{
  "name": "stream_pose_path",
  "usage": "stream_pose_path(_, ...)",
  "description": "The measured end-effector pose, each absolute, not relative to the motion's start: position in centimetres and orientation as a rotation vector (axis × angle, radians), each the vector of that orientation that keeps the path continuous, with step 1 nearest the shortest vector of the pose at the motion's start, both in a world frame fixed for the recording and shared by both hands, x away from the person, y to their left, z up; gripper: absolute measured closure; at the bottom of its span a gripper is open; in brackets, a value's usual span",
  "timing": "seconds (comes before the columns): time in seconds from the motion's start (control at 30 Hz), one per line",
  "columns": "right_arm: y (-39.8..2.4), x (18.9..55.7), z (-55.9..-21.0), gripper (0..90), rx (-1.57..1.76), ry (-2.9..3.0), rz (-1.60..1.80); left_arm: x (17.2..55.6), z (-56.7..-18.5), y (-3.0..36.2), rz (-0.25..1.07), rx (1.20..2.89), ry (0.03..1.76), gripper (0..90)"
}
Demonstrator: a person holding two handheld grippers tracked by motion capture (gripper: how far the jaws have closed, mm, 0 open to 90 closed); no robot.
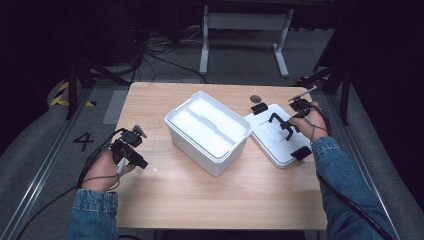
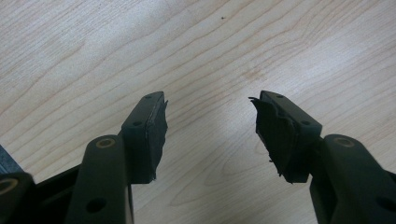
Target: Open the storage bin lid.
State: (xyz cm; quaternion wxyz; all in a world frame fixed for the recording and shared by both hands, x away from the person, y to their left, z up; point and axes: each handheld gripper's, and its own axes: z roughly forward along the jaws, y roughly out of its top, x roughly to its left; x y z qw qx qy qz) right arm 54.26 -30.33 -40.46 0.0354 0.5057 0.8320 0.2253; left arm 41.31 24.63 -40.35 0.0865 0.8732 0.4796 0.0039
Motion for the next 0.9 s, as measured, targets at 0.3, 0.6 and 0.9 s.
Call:
stream_pose_path(0.3,-30.3,54.2,-40.5,73.6,1.594,2.547,0.725,41.3,-40.3,24.6,0.006,2.593,1.435,43.2)
stream_pose_path(0.6,-30.4,53.2,-38.3,57.6,1.496,2.461,0.755,41.2,-40.3,24.6,0.017,2.599,1.429,43.2)
stream_pose_path(0.9,-30.3,50.2,-35.2,55.9,1.399,2.453,0.840,40.0,-39.8,24.7,0.050,2.588,1.437,43.7)
